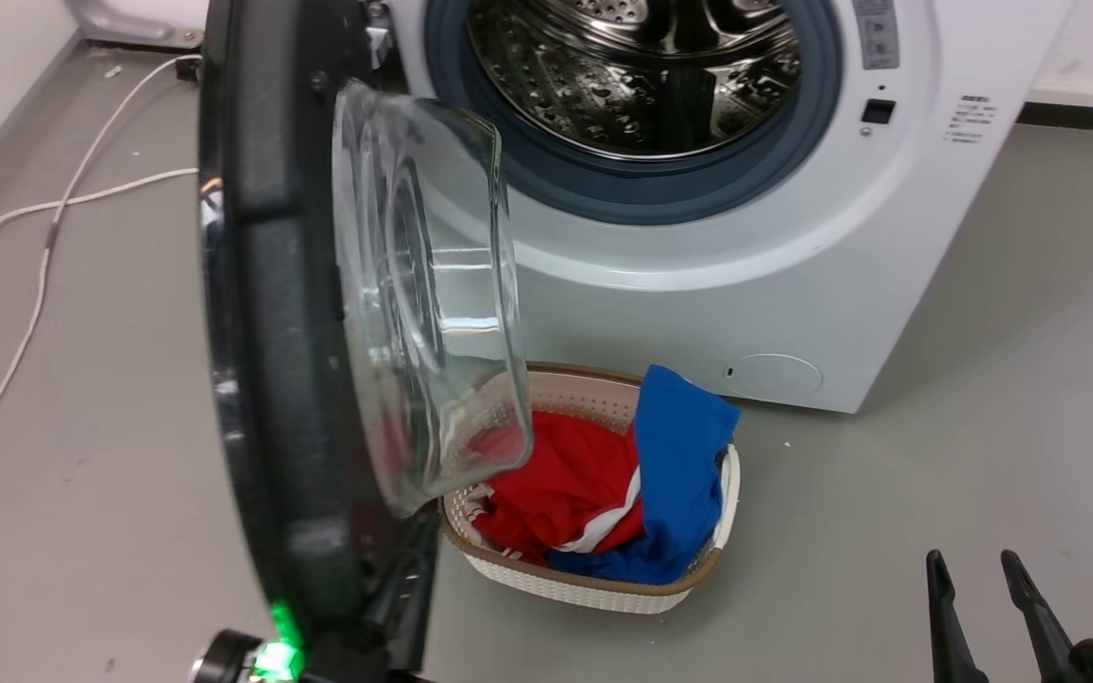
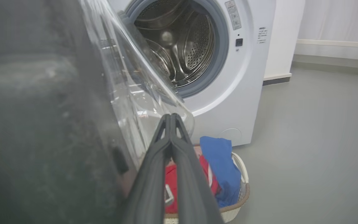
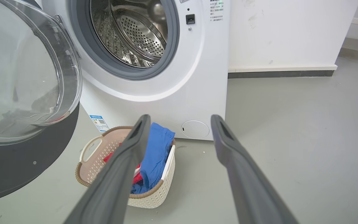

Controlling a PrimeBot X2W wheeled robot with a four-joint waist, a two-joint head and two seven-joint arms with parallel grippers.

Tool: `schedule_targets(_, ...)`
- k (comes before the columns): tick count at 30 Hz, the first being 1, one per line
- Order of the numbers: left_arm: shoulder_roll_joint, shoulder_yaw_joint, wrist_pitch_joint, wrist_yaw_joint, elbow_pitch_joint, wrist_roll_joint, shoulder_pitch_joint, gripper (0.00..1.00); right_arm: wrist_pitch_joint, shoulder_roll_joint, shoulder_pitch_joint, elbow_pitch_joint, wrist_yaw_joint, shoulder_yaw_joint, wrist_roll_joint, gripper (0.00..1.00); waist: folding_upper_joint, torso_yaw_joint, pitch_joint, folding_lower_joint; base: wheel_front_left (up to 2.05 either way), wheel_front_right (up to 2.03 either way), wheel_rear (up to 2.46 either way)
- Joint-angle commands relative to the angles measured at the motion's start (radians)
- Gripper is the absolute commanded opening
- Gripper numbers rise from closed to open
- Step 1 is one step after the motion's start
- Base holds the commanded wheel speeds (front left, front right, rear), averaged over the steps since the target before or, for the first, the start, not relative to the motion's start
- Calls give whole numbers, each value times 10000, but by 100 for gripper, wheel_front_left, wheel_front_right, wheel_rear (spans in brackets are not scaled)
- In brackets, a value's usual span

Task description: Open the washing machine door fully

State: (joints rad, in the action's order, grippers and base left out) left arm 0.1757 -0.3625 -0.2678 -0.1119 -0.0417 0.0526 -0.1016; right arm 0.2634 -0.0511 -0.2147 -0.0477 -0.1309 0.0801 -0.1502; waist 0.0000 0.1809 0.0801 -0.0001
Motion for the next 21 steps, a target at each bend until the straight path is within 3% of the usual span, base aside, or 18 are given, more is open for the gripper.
schedule_targets(1, 148, 438, 55, -137, 14, 90, 225, 0, 18, 17, -45, -15, 2, 4, -51, 100, 0, 87, 21, 1, 0, 0, 0)
schedule_targets(11, 460, 2032, 44, -582, -334, 304, -340, 0, 18, 16, -19, -64, 2, 90, 10, 100, 0, 638, 81, 1, 0, 0, 0)
schedule_targets(21, 705, 3233, 46, -470, 21, 485, -157, 0, 18, 16, 98, 4, 2, 115, 126, 100, 0, 847, 241, 1, 0, 0, 0)
